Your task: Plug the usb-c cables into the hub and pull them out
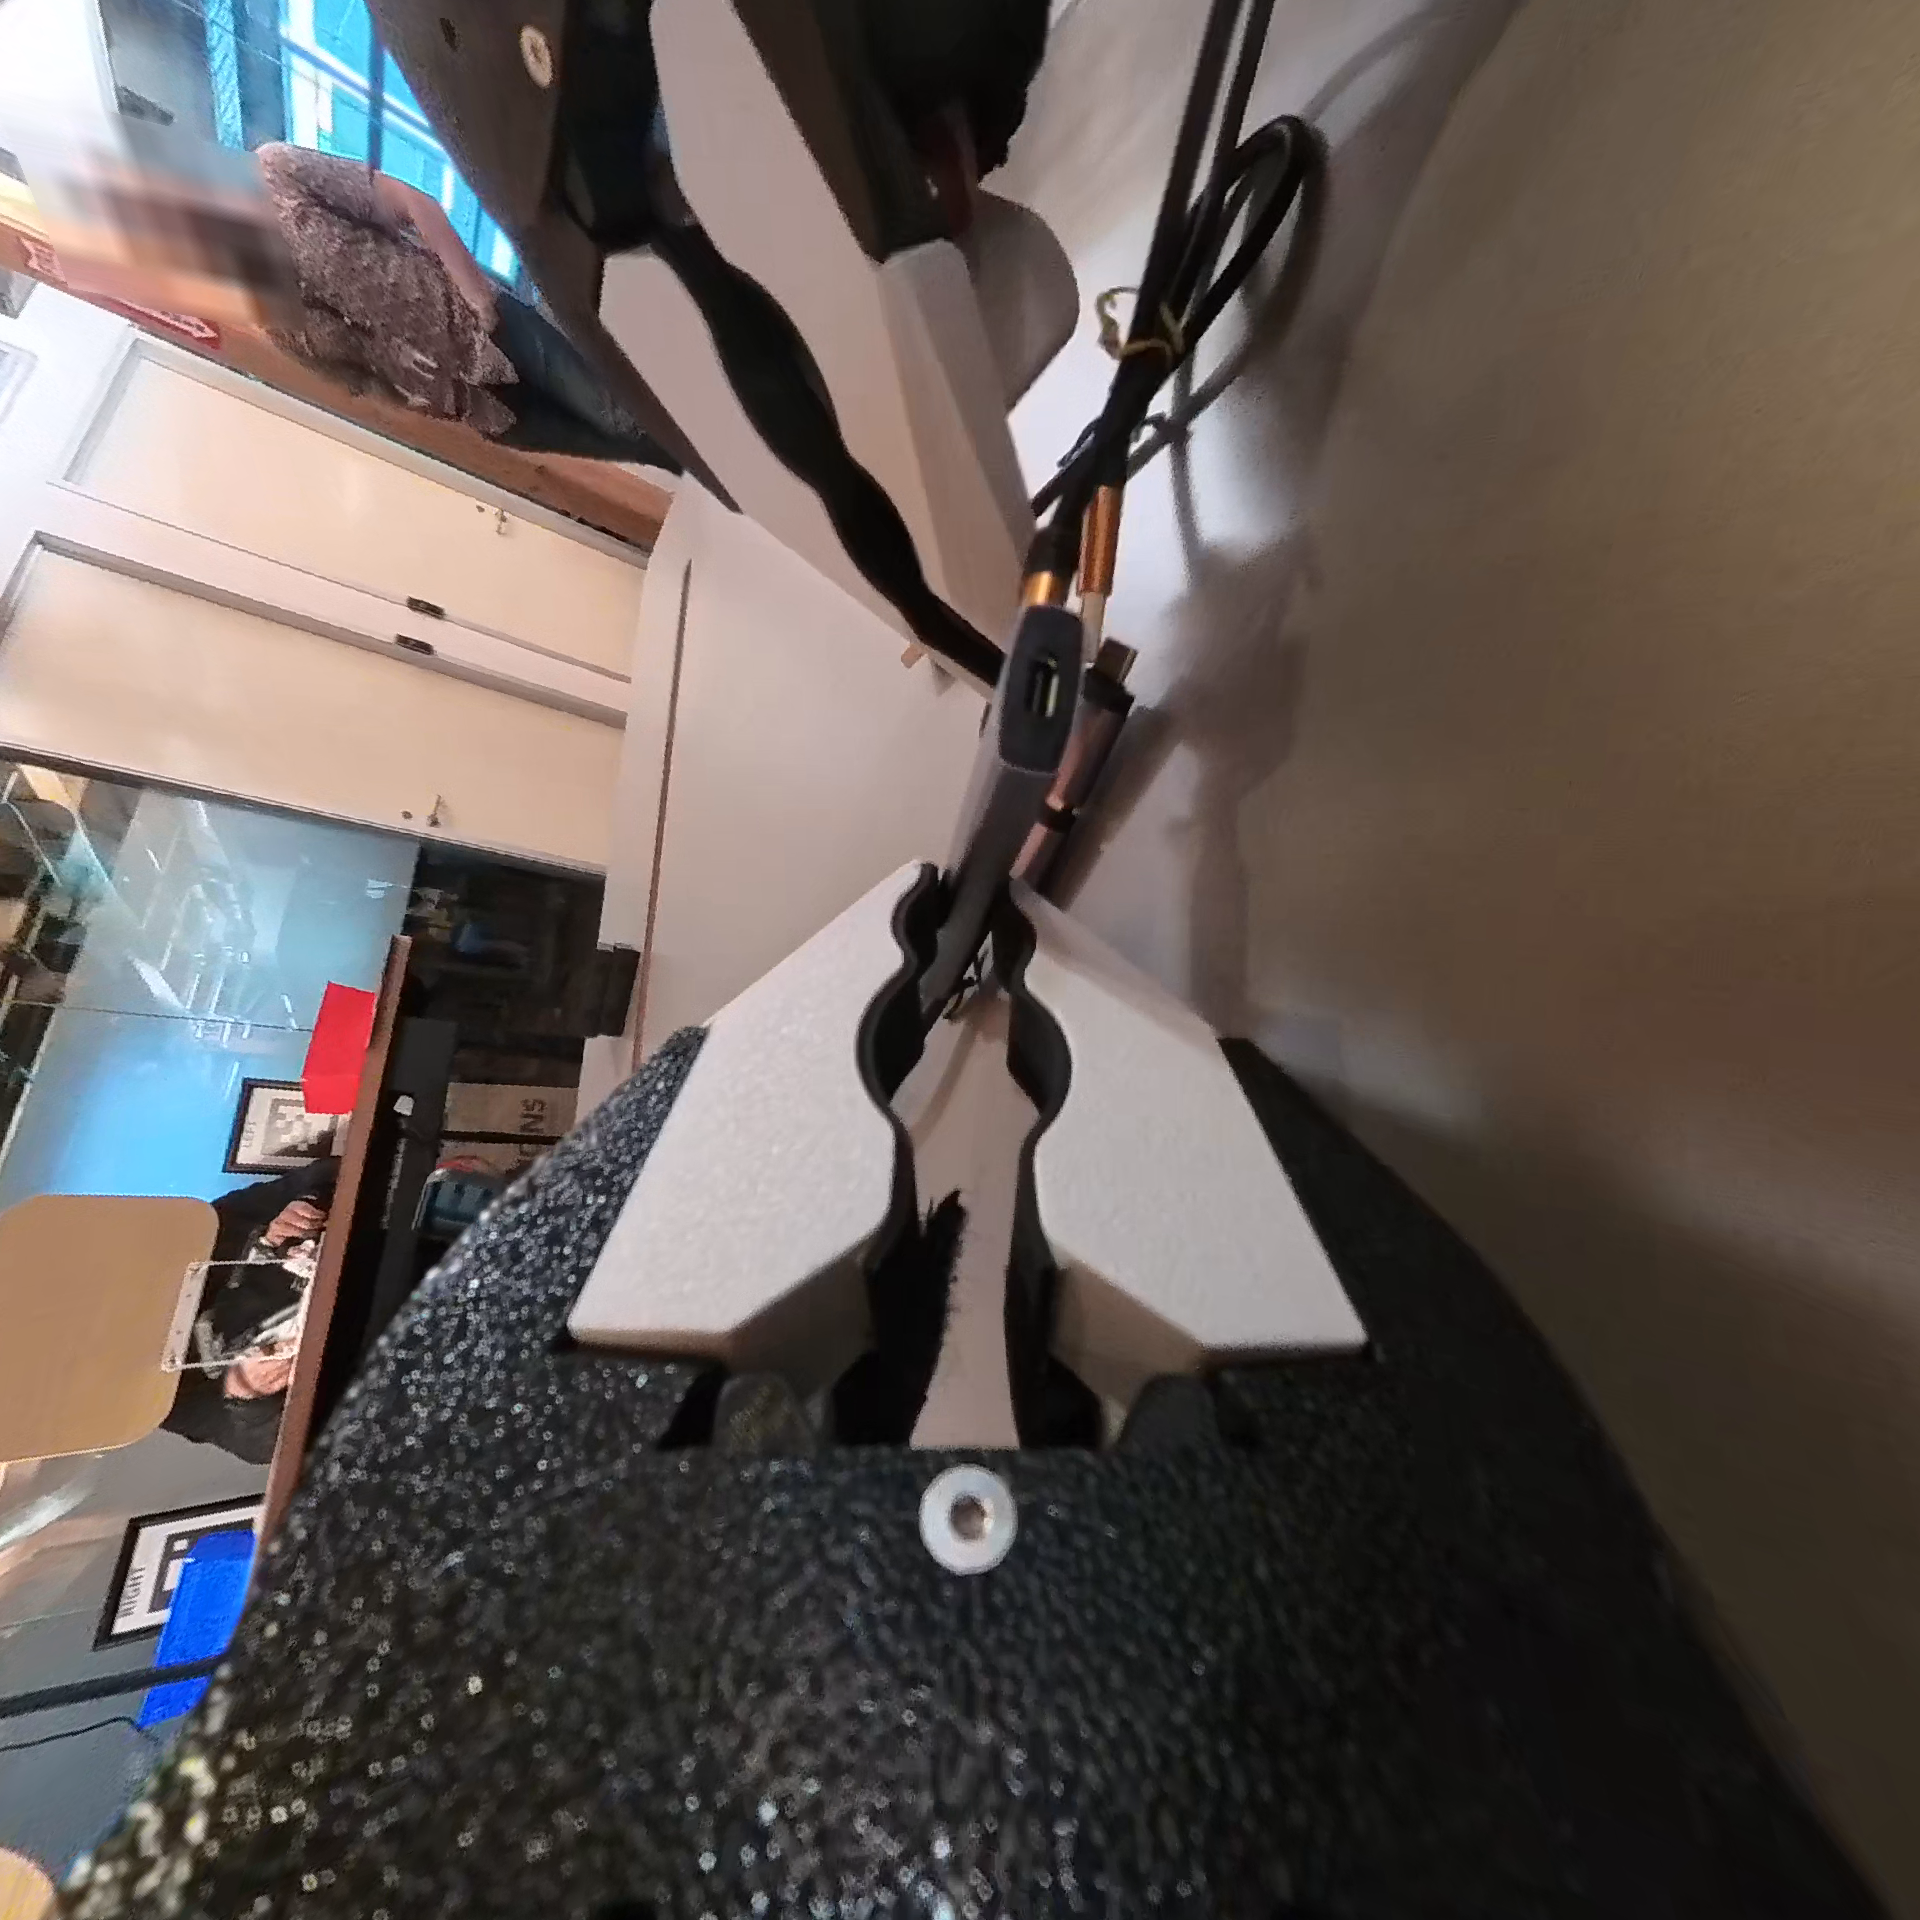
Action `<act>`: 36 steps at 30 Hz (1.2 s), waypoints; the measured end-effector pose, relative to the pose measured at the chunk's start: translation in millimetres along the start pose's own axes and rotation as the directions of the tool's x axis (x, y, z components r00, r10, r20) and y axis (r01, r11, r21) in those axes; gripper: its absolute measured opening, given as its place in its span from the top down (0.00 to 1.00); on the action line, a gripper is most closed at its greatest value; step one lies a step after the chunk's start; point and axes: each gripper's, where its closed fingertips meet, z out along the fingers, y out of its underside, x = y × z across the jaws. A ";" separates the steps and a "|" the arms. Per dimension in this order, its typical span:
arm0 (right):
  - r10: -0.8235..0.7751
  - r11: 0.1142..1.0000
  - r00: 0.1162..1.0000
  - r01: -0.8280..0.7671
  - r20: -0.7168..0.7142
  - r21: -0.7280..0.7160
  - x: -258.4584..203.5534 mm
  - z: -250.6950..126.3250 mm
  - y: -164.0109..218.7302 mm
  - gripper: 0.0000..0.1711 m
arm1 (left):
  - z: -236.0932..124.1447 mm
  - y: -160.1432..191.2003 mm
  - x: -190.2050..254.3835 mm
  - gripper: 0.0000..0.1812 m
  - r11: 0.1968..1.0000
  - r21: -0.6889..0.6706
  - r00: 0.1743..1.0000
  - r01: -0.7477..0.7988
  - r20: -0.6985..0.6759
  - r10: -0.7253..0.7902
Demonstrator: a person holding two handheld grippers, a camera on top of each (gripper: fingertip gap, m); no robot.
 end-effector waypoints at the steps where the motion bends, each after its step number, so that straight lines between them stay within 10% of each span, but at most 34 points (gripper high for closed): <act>1: 0.009 1.000 1.000 -0.009 0.014 0.007 -1.1 -0.5 -0.4 0.96 | -0.3 0.0 0.6 0.96 1.000 -0.005 1.000 -0.020 0.000 0.020; 36: -0.009 1.000 0.993 0.008 0.114 0.007 -14.8 -6.1 1.7 0.96 | -4.5 -15.1 7.0 0.96 0.997 0.039 0.997 -0.062 -0.041 0.063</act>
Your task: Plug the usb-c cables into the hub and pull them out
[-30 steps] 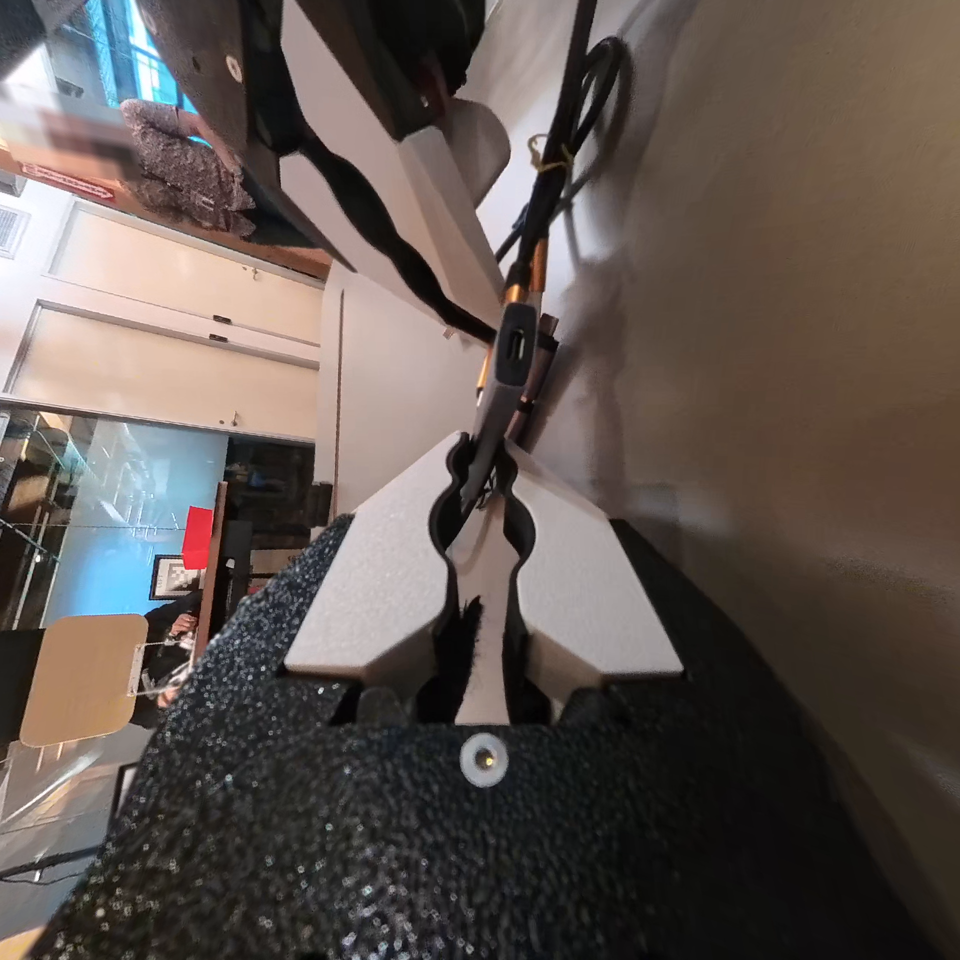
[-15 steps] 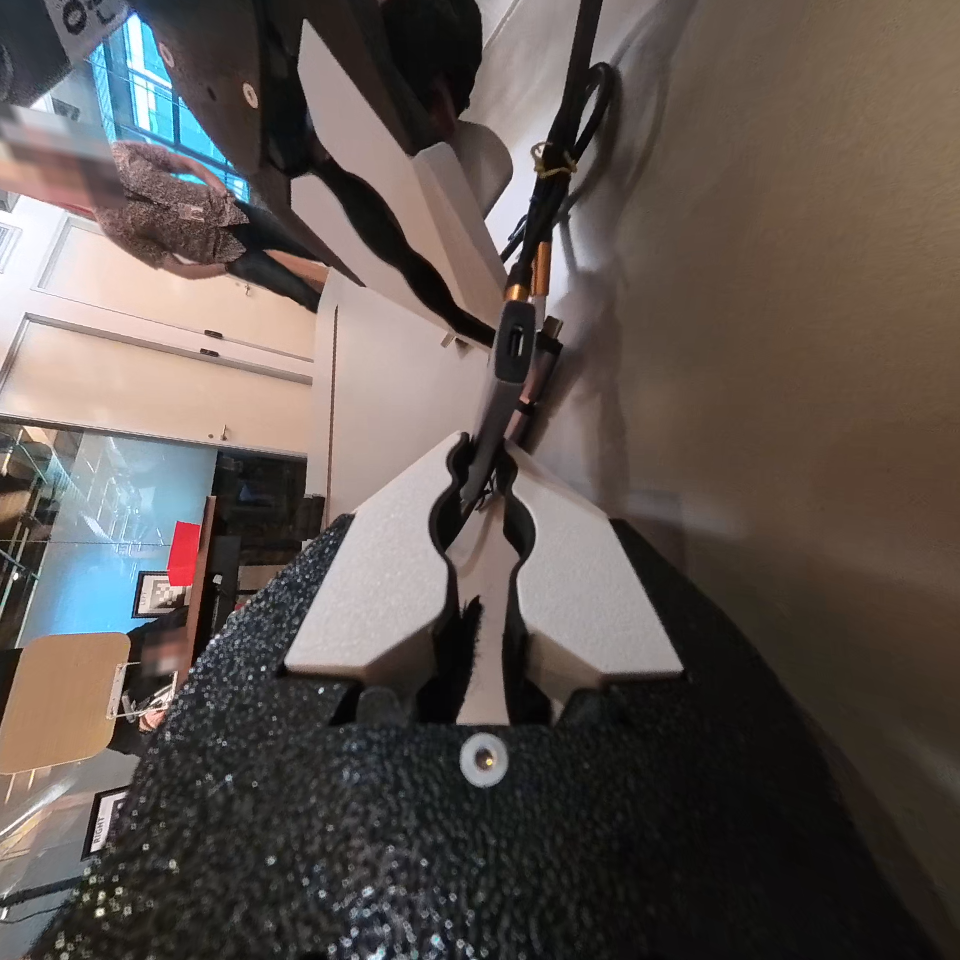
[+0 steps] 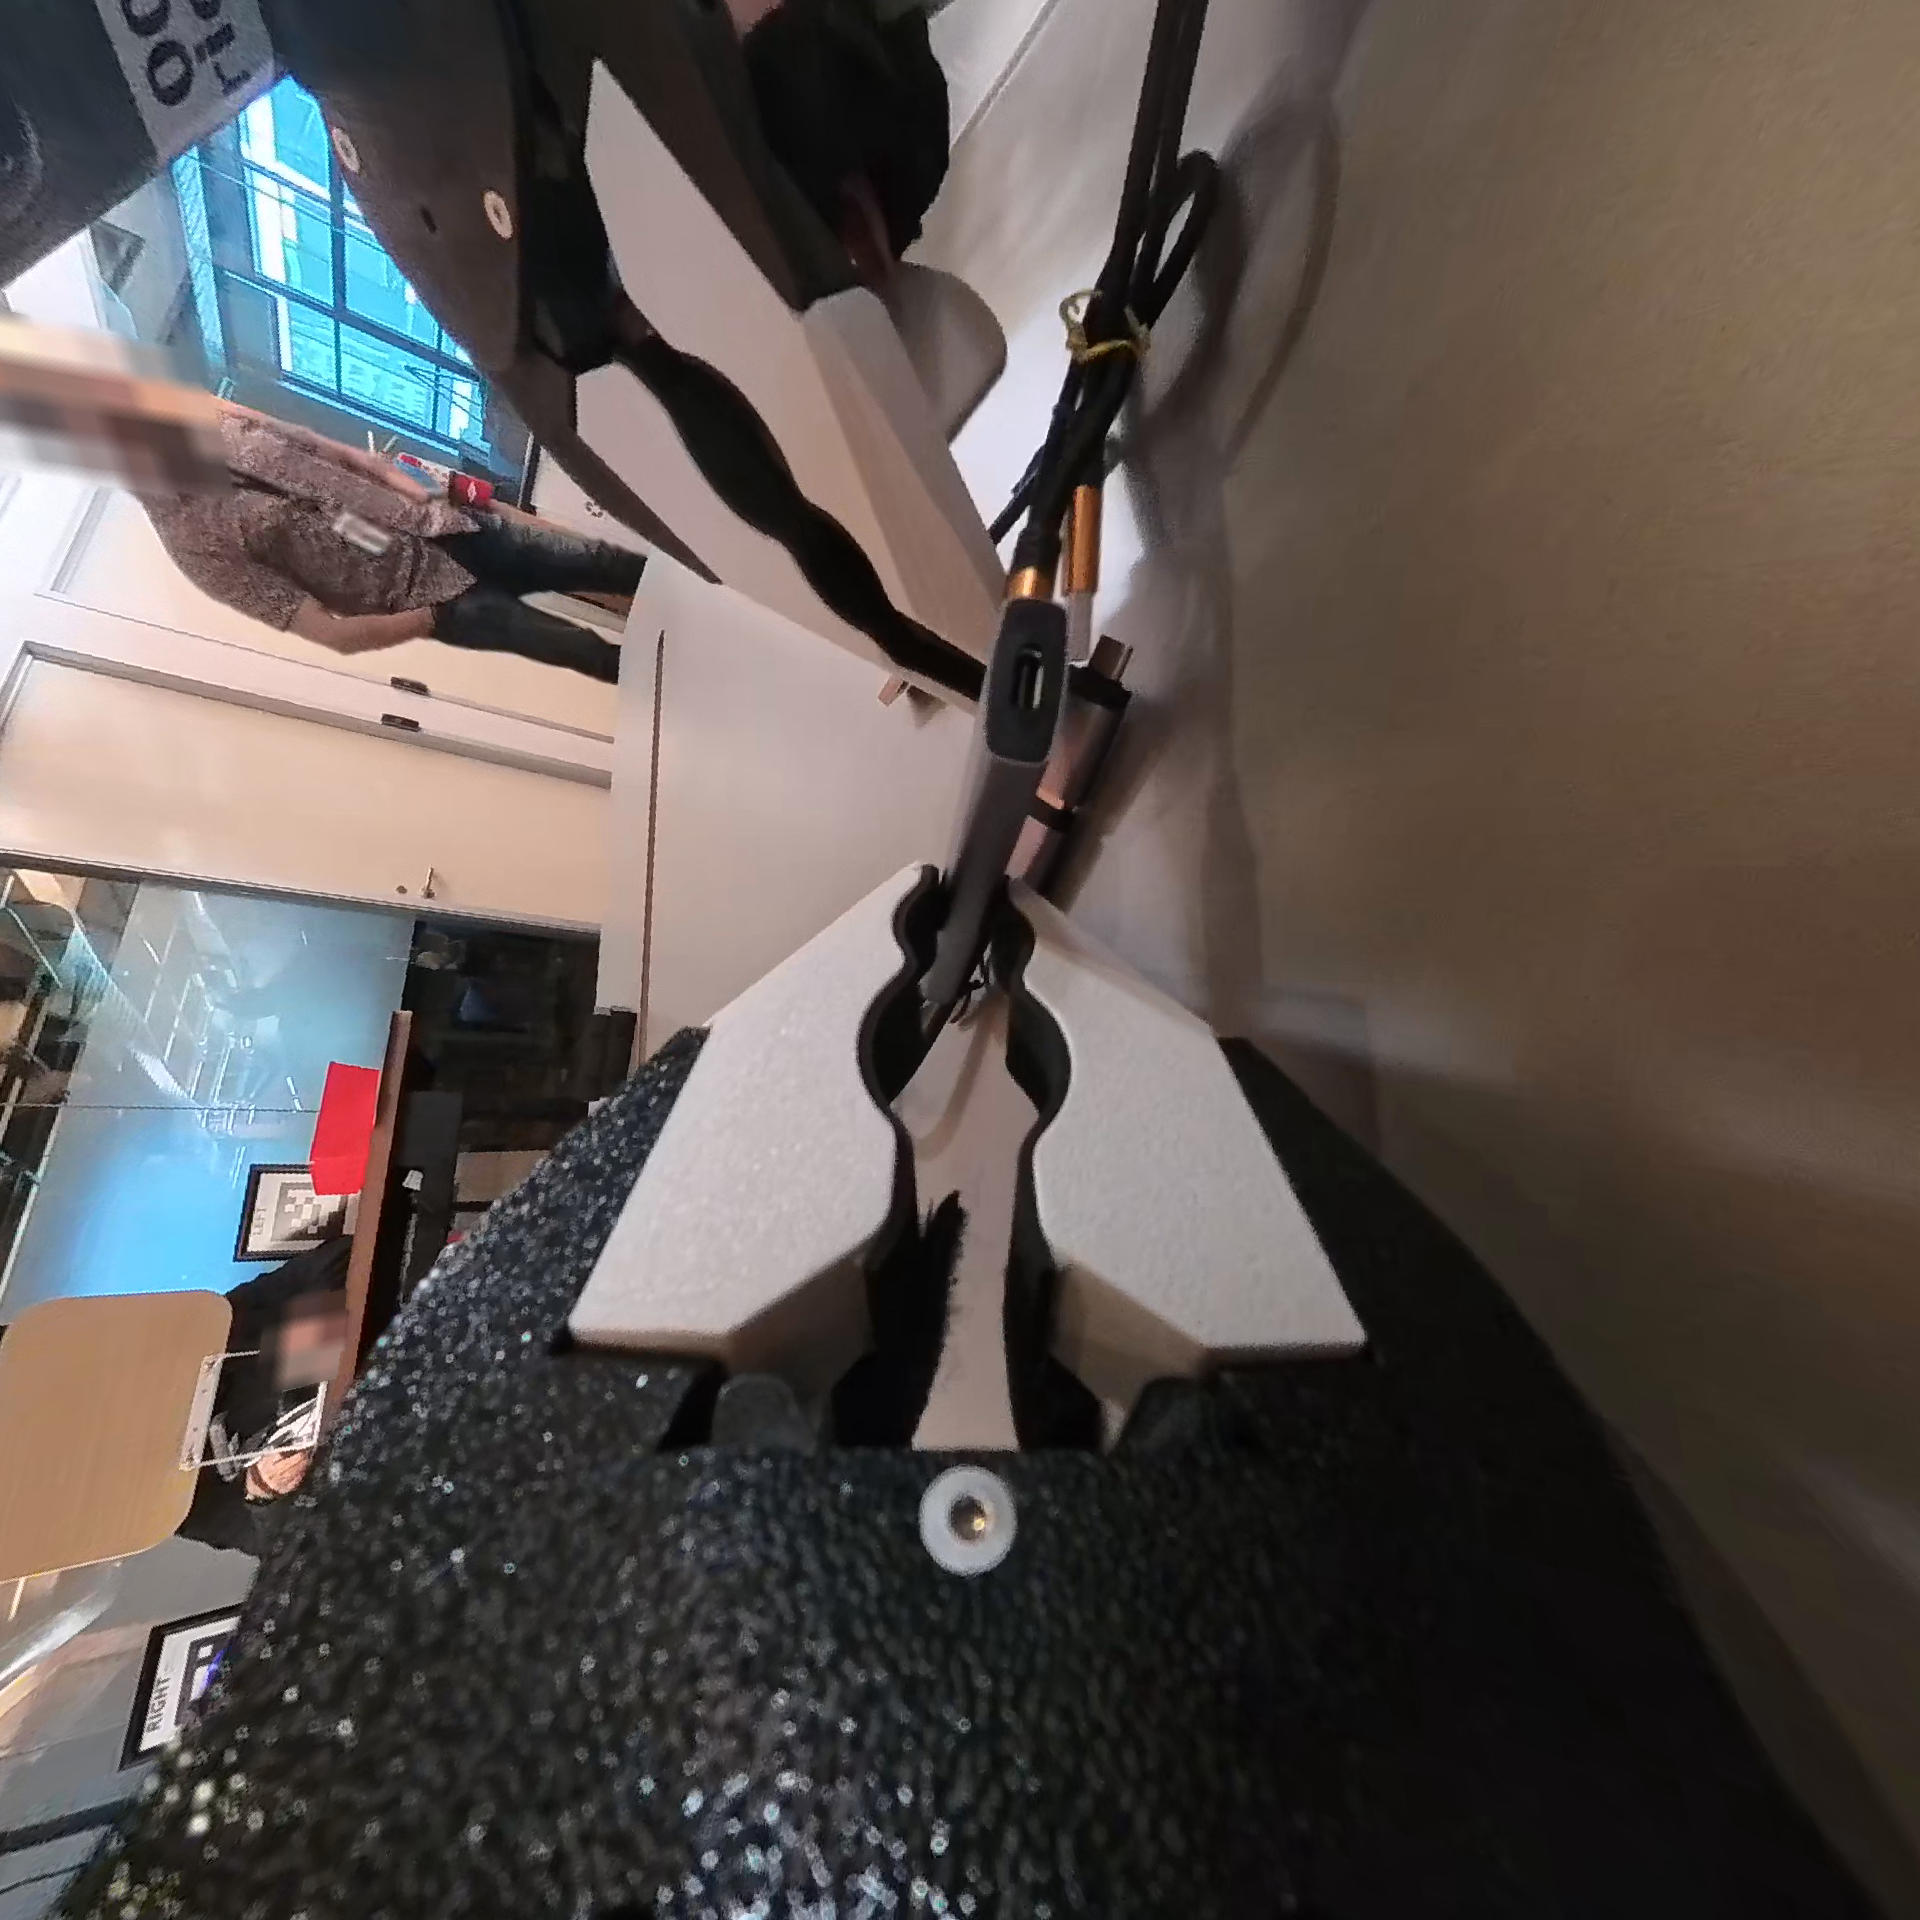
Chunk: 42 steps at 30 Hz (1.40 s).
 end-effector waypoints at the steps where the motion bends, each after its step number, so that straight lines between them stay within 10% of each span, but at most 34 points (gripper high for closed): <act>1: 0.001 1.000 1.000 -0.001 0.003 0.000 -0.3 0.0 0.1 0.96 | 0.1 -0.2 0.0 0.96 1.000 0.000 1.000 0.000 0.000 0.000; 42: 0.000 0.999 0.999 -0.001 0.043 0.032 -0.7 -0.7 3.0 0.96 | 5.3 -0.5 3.9 0.96 0.999 0.035 0.999 0.027 -0.025 -0.026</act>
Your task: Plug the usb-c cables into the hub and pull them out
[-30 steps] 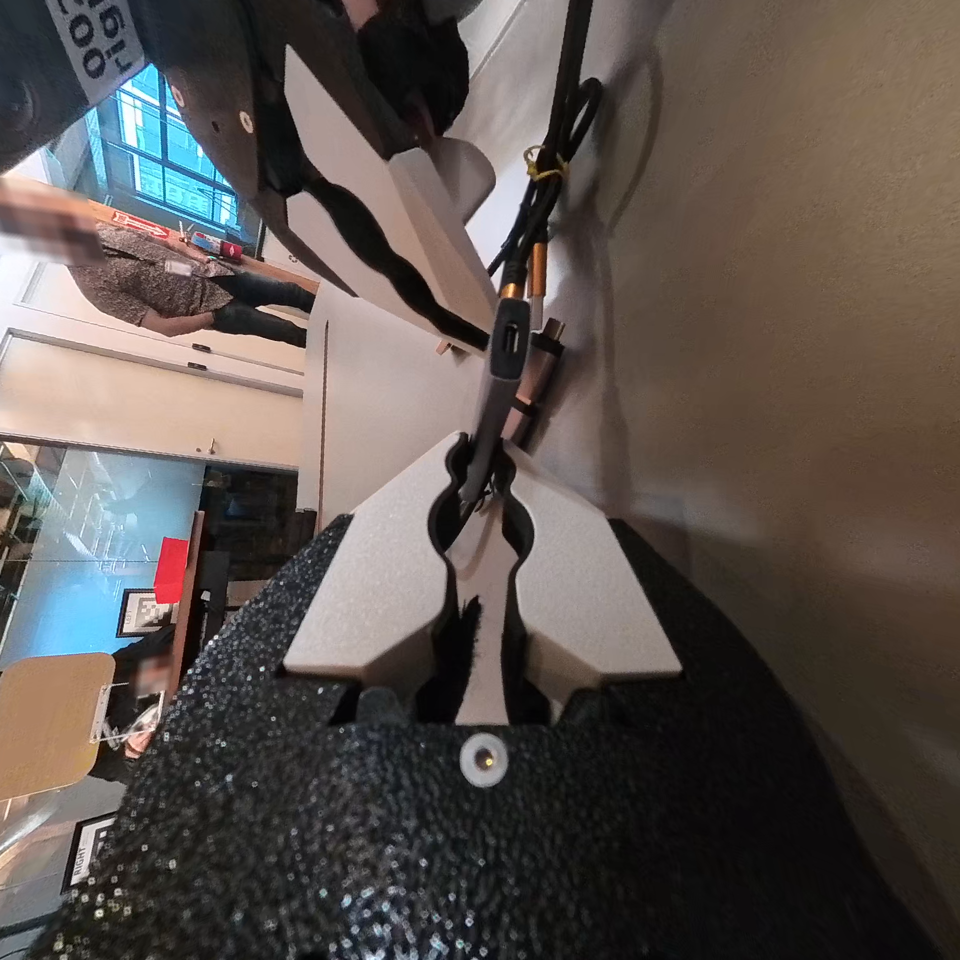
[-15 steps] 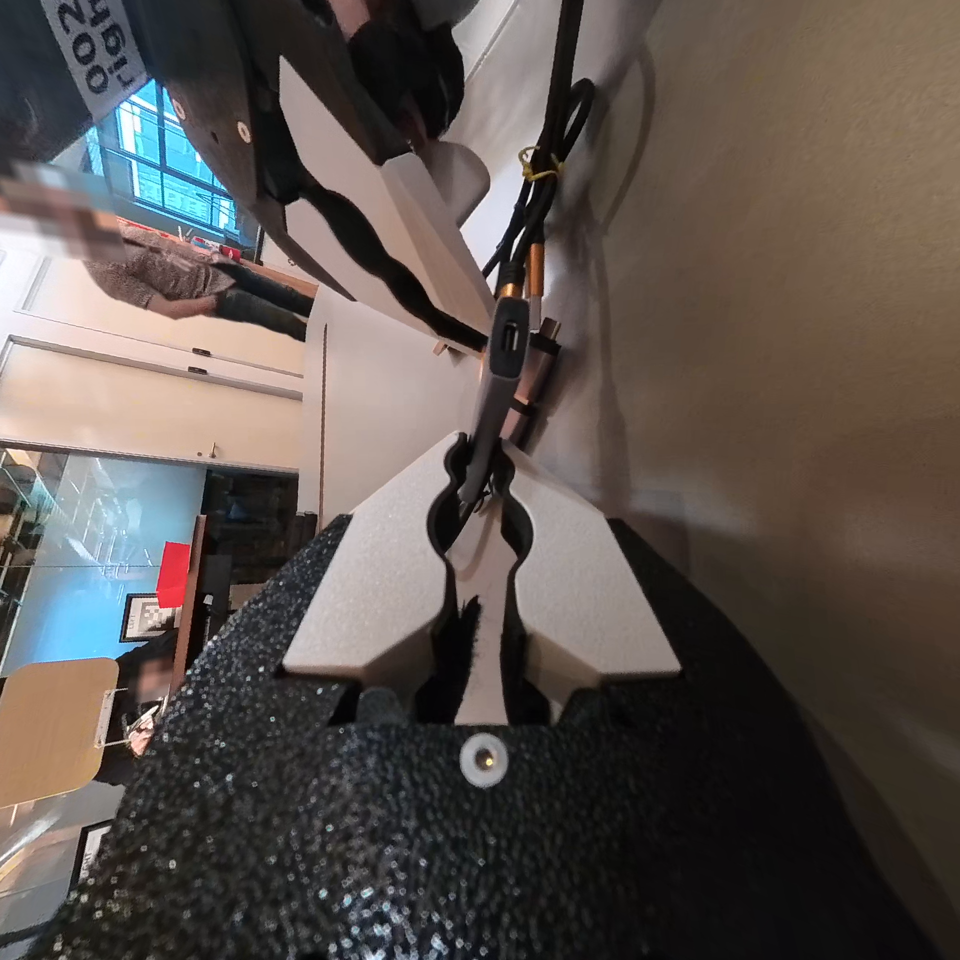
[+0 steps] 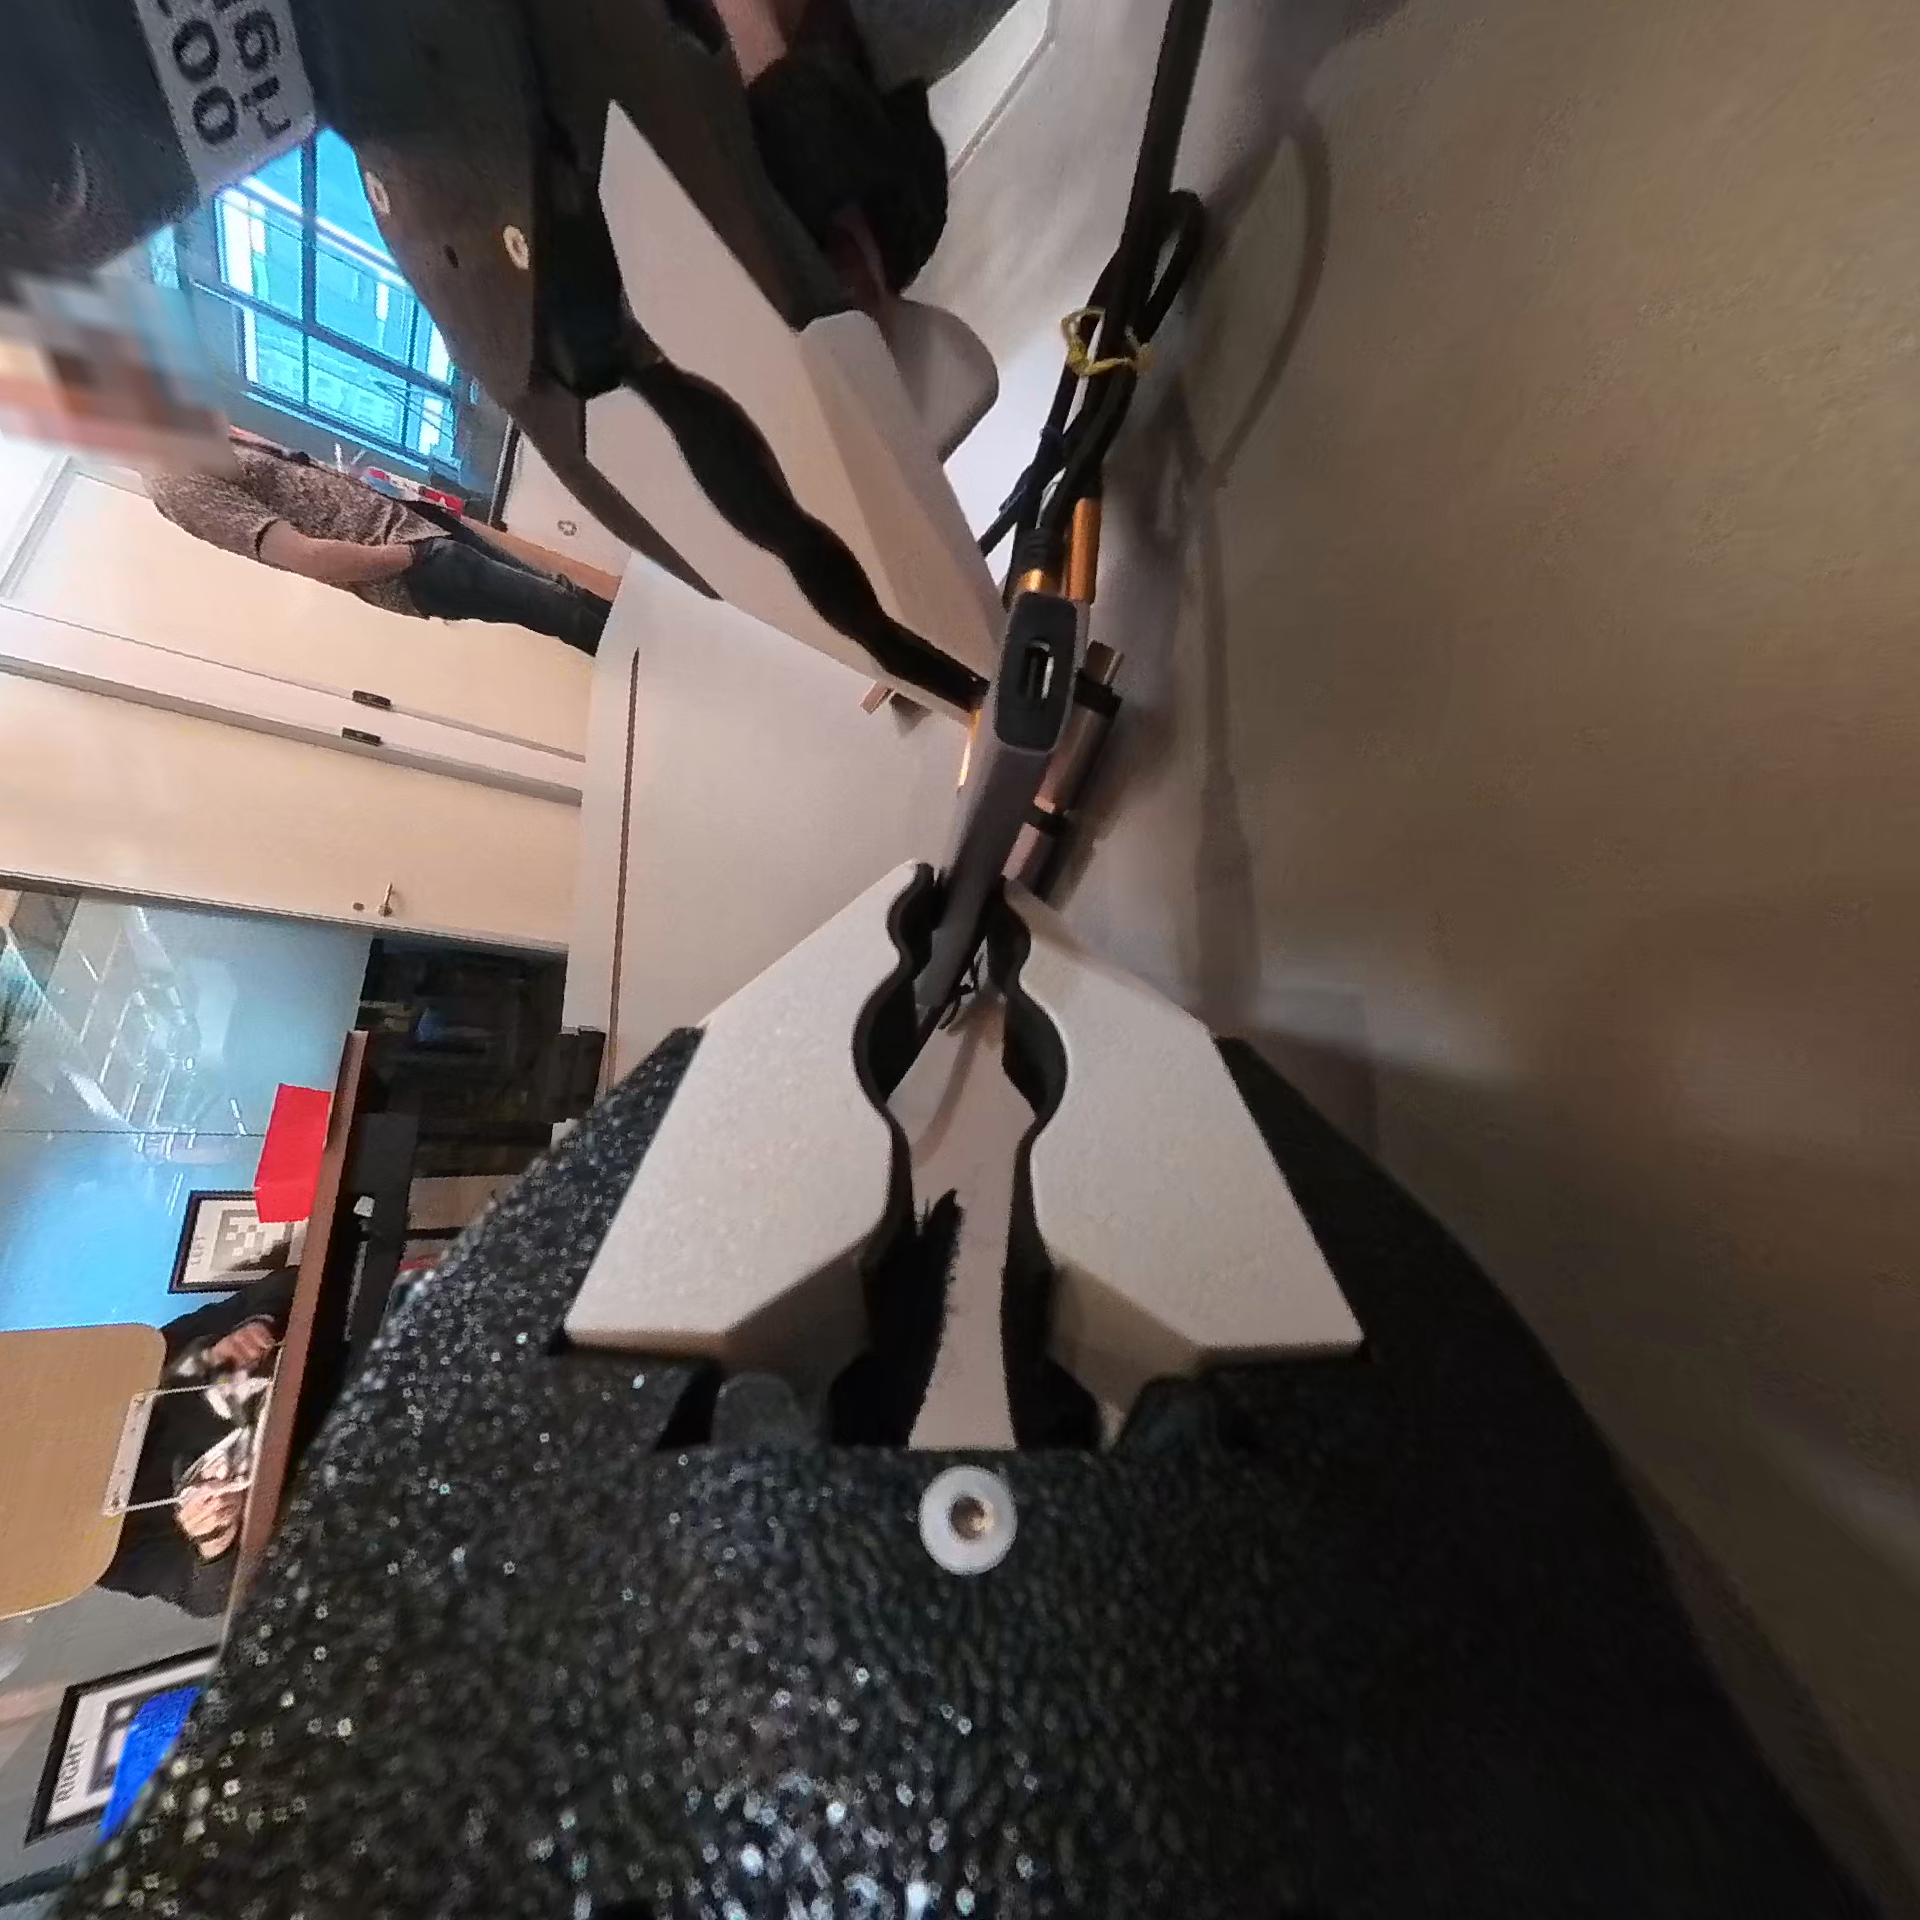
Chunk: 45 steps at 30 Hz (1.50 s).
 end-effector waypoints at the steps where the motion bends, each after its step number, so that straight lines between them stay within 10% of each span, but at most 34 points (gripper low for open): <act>1: -0.007 1.000 1.000 0.007 -0.002 0.000 -0.1 0.1 -0.3 0.96 | -0.4 0.2 -0.1 0.96 1.000 0.003 1.000 0.008 -0.002 -0.008; 29: -0.057 0.998 0.992 0.059 -0.115 0.015 17.8 6.0 -2.0 0.96 | 4.3 8.9 -5.9 0.96 0.994 -0.107 0.998 -0.025 0.060 0.032; 34: -0.162 0.982 0.944 0.183 -0.288 0.047 25.5 -28.2 -19.4 0.69 | 0.4 22.9 -18.5 0.96 0.986 -0.148 0.991 0.072 0.121 -0.055; 40: -0.610 0.753 0.604 0.642 -0.513 -0.140 -17.0 -6.9 -54.5 0.77 | 2.1 25.1 -22.2 0.96 0.983 -0.144 0.987 0.111 0.130 -0.092; 45: -0.748 0.628 0.354 0.652 -0.562 -0.425 -1.1 3.8 -51.4 0.93 | 0.7 13.8 -21.0 0.96 0.989 -0.083 0.987 0.122 0.113 -0.113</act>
